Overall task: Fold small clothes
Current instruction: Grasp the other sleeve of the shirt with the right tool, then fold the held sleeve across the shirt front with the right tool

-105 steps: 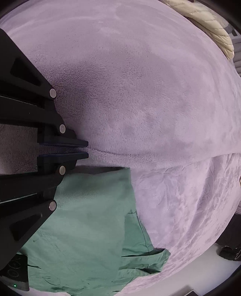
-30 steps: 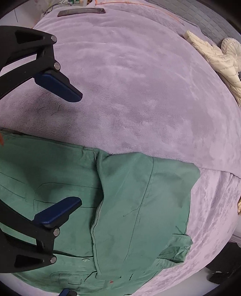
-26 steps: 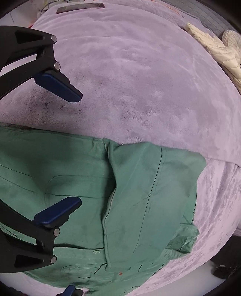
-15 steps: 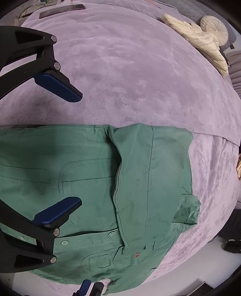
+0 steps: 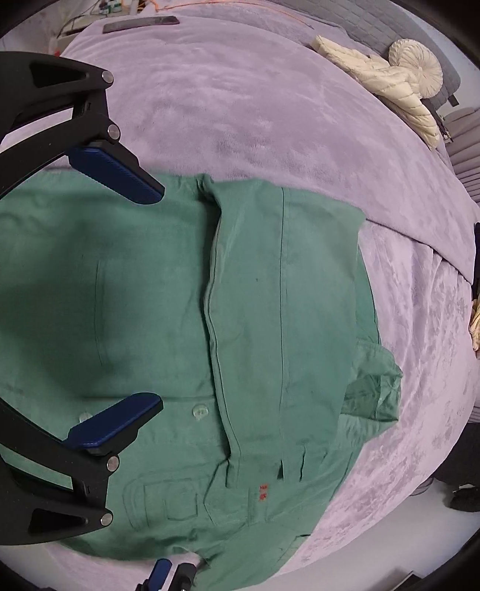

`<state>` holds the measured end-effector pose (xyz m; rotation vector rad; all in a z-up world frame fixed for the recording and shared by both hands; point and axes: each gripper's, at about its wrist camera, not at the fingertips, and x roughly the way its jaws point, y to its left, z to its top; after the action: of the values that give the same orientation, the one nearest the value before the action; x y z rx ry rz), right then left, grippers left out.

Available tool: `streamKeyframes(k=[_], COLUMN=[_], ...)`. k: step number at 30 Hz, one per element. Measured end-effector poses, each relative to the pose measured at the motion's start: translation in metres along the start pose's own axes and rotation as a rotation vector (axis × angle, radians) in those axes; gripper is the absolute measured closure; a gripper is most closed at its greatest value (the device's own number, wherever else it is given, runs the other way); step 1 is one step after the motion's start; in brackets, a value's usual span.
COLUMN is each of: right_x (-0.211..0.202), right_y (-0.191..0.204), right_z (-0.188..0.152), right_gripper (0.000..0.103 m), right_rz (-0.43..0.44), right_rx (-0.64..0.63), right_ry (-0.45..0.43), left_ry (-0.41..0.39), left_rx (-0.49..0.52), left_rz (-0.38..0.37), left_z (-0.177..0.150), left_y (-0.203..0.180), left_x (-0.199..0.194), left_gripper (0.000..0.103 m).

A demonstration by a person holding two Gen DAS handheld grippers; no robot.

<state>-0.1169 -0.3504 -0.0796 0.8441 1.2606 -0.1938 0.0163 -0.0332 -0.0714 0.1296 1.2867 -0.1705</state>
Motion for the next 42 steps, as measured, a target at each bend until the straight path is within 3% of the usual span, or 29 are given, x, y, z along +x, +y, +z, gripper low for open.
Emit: streamKeyframes(k=[9,18,24,29,32,42], right_x=[-0.037,-0.073,-0.083,-0.102,-0.109,-0.098], right_y=[-0.083,-0.19,-0.247,-0.277,-0.304,-0.334], right_z=[0.071,0.1,0.096,0.079,0.077,0.137], right_gripper=[0.031,0.031,0.031,0.031,0.031,0.029], right_rz=[0.008,0.141,0.253,0.242,0.281,0.465], right_rx=[-0.01,0.275,0.457,0.534,0.591,0.648], right_ry=[0.012,-0.117,-0.18,-0.24,-0.282,-0.367], left_ry=[0.034,0.072,0.08,0.091,0.099,0.114], left_rx=[-0.057,0.119,0.172,0.209,0.223,0.245], left_rz=[-0.037,-0.034,-0.049,-0.047,-0.042,-0.006], left_z=[0.004,0.027,0.04,0.044,0.043,0.04], left_y=[-0.109,-0.177,-0.213,-0.241,-0.253,-0.278], left_x=[-0.004,0.019,0.025,0.035,0.042,0.053], left_gripper=[0.001,0.001,0.001,0.001,0.001,0.001])
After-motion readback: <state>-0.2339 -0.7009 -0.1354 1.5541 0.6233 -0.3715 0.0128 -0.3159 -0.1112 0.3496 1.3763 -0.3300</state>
